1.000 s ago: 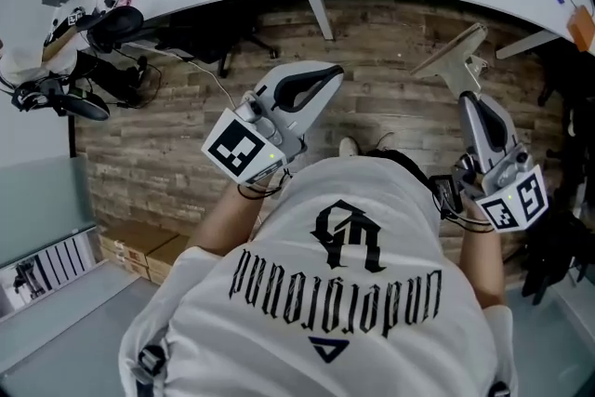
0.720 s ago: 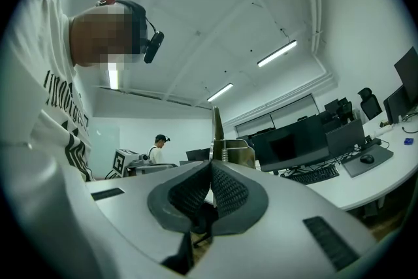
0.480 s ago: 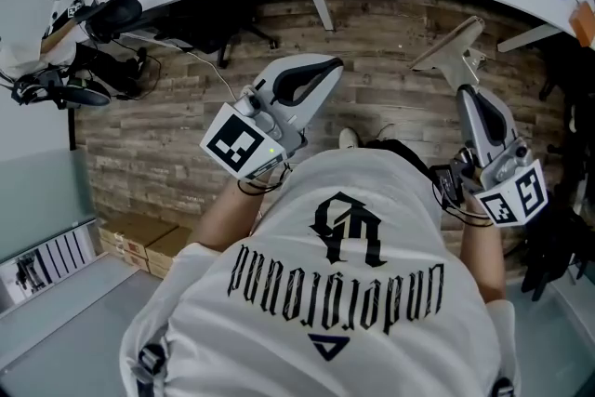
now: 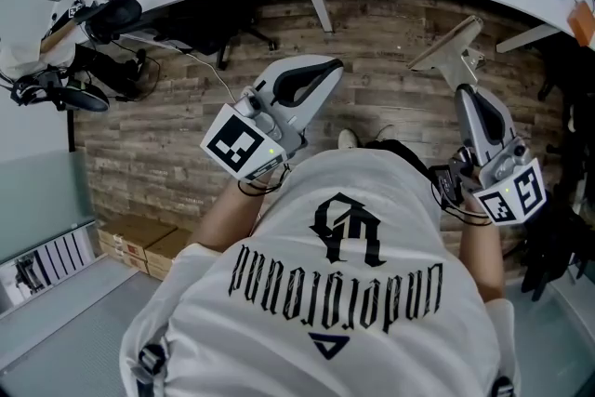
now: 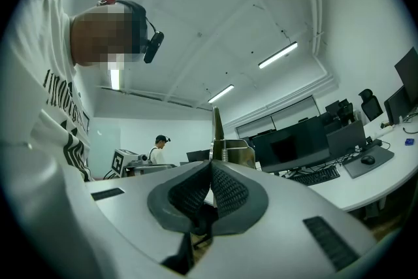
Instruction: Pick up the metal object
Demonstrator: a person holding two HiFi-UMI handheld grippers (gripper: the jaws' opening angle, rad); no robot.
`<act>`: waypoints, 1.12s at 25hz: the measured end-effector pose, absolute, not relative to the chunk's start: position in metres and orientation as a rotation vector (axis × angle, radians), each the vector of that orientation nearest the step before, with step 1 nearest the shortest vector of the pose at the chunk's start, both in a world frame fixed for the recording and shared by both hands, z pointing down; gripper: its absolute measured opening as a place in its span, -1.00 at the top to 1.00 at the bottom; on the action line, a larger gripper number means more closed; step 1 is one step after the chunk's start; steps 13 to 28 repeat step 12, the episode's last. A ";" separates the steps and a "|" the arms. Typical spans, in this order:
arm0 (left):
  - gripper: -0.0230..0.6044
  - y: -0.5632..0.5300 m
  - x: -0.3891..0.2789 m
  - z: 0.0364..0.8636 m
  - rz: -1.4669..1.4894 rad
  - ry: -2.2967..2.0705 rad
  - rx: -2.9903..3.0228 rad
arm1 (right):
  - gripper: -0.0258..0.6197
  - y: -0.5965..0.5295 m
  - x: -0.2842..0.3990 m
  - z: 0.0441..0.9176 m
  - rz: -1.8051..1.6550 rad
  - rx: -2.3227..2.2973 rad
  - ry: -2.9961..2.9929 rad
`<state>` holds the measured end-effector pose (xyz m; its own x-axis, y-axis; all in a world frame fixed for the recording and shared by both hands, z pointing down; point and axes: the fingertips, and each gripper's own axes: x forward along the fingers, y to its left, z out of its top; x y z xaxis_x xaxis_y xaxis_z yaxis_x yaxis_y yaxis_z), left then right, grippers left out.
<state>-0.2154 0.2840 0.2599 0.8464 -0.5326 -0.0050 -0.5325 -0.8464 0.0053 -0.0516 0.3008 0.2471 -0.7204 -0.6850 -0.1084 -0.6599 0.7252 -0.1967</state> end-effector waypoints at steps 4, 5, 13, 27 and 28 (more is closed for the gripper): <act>0.88 0.284 -0.211 0.260 -0.005 -0.857 3.019 | 0.87 0.301 -0.050 0.247 -0.216 -1.084 2.751; 0.88 0.284 -0.210 0.260 -0.006 -0.855 3.020 | 0.87 0.301 -0.050 0.247 -0.216 -1.085 2.751; 0.88 0.284 -0.212 0.259 -0.010 -0.859 3.020 | 0.87 0.301 -0.051 0.246 -0.216 -1.079 2.753; 0.88 0.284 -0.212 0.259 -0.010 -0.859 3.020 | 0.87 0.301 -0.051 0.246 -0.216 -1.079 2.753; 0.88 0.284 -0.212 0.259 -0.010 -0.859 3.020 | 0.87 0.301 -0.051 0.246 -0.216 -1.079 2.753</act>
